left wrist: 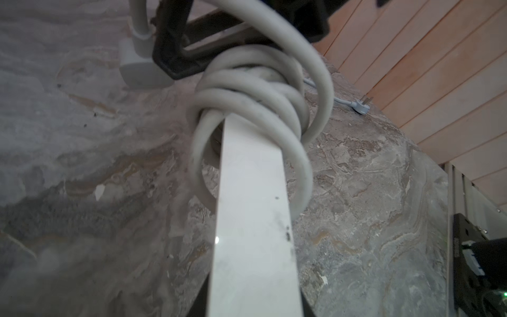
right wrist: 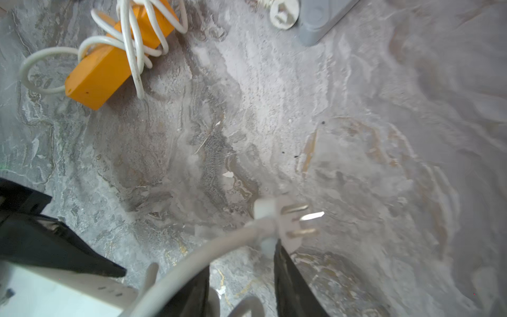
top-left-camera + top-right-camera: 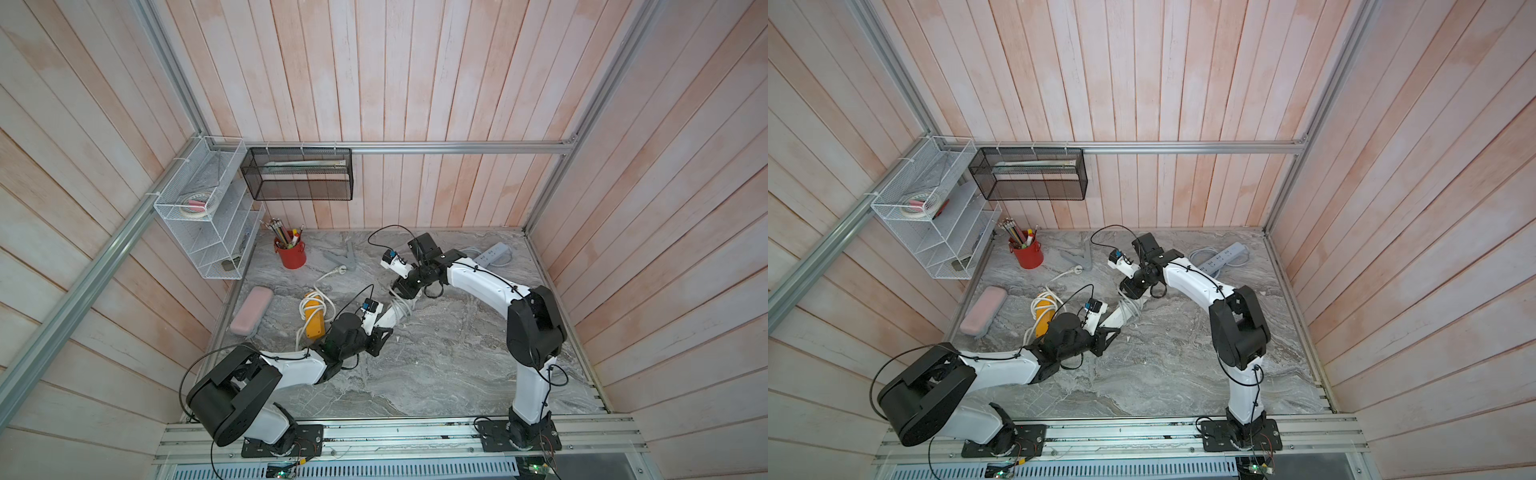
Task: Wrap the cord around the power strip
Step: Place the power strip at the center of the board.
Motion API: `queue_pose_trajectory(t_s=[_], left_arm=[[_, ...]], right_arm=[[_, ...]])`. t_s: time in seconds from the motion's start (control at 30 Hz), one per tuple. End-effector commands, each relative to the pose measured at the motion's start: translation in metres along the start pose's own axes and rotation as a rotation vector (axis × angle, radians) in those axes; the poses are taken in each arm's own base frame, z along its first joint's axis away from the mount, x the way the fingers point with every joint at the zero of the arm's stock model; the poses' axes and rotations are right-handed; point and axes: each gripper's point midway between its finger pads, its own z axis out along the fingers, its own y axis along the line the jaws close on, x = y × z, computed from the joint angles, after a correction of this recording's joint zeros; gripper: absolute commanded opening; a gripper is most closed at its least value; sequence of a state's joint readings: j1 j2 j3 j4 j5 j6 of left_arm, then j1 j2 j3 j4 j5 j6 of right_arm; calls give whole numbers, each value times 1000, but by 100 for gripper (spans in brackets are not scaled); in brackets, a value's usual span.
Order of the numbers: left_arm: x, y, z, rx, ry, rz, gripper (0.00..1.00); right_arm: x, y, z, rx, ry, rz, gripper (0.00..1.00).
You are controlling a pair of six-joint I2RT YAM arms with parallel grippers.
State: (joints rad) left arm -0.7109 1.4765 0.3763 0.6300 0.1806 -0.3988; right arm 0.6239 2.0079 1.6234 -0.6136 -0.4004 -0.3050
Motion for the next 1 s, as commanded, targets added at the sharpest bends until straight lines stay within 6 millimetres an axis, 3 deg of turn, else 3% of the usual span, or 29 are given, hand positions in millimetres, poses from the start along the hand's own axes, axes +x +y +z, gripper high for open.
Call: queue_pose_trajectory(t_s=[0.0, 0.2, 0.33, 0.4, 0.57, 0.67, 0.9, 0.97], left_arm=[[-52, -13, -13, 43, -283, -234, 0], [-26, -3, -18, 4, -279, -376, 0], [-8, 12, -23, -43, -278, -463, 0], [-4, 17, -25, -61, -279, -487, 0], [0, 29, -28, -119, -291, -517, 0], [-1, 29, -25, -106, -287, -528, 0], [2, 29, -21, -92, -271, -546, 1], [0, 30, -22, -102, -272, -545, 12]], right_arm=[[30, 19, 31, -58, 162, 60, 40], [-3, 11, 66, -15, 167, 62, 41], [-22, -5, 68, 138, 216, 28, 46], [-29, -15, 59, 241, 227, -3, 49], [-53, -35, 11, 489, 169, -45, 53], [-51, -44, -8, 582, 160, -27, 54], [-60, -45, -28, 559, 42, 151, 54], [-62, -48, -34, 521, -20, 276, 54]])
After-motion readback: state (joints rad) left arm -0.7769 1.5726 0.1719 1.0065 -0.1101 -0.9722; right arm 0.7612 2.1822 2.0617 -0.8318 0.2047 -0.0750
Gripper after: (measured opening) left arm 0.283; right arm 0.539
